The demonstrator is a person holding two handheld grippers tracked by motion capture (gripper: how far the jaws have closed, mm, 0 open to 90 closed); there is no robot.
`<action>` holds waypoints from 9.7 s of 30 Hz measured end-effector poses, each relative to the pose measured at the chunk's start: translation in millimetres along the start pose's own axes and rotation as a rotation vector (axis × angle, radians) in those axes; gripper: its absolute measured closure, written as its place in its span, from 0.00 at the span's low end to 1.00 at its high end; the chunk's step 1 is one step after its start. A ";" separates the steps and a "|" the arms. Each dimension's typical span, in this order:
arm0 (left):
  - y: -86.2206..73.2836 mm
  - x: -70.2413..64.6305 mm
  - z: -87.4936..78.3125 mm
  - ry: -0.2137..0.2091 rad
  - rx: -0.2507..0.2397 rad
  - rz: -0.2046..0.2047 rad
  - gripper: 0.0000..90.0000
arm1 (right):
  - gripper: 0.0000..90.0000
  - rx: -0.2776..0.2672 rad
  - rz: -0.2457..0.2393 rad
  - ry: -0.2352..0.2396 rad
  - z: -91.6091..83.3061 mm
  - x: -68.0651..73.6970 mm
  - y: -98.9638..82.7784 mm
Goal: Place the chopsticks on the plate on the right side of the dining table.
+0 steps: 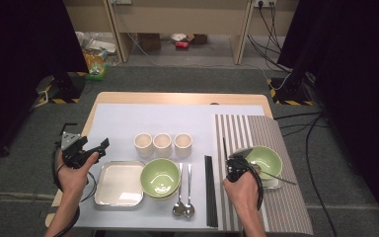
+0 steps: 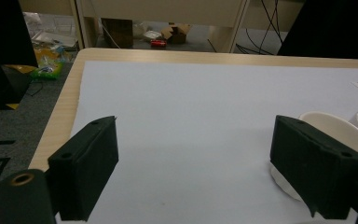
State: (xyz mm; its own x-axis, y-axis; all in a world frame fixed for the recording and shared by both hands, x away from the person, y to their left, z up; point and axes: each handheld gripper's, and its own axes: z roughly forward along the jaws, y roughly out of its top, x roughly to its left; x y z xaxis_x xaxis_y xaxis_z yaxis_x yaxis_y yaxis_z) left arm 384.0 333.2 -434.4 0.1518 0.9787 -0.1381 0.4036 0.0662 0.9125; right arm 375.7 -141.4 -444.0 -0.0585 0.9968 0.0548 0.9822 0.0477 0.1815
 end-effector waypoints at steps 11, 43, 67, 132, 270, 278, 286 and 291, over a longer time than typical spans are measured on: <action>-0.7 -1.9 0.8 -0.004 -0.003 0.001 0.16 | 0.87 0.103 -0.036 -0.022 -3.8 4.7 -5.8; -0.8 -1.2 0.4 -0.001 -0.004 0.000 0.16 | 0.96 0.156 -0.098 -0.025 0.8 4.4 1.1; 0.4 0.1 -1.1 0.006 -0.008 0.001 0.16 | 0.96 0.074 -0.261 0.071 -23.7 -11.0 -4.7; -0.2 2.7 -0.9 0.017 -0.006 -0.001 0.16 | 0.95 -0.053 -0.487 -0.011 -95.1 -68.6 42.5; -14.4 10.0 -10.0 0.079 0.014 -0.001 0.16 | 0.95 0.091 -1.584 -0.084 -15.7 -190.3 120.9; -14.7 9.2 -9.4 0.077 0.015 -0.001 0.17 | 0.95 0.102 -1.580 -0.098 -11.4 -188.8 119.3; -14.8 9.2 -9.2 0.077 0.017 0.001 0.16 | 0.95 0.111 -1.589 -0.096 -11.1 -187.6 120.4; -14.8 9.1 -9.0 0.075 0.019 0.003 0.16 | 0.95 0.119 -1.587 -0.104 -10.9 -187.0 120.1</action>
State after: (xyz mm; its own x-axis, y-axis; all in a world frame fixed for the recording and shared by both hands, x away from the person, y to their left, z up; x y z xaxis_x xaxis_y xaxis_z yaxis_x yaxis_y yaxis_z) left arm 371.3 342.8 -445.7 0.0851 0.9908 -0.1053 0.4205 0.0601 0.9053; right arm 502.6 -322.8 -421.8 -0.9829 -0.0669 -0.1716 -0.0524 0.9948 -0.0877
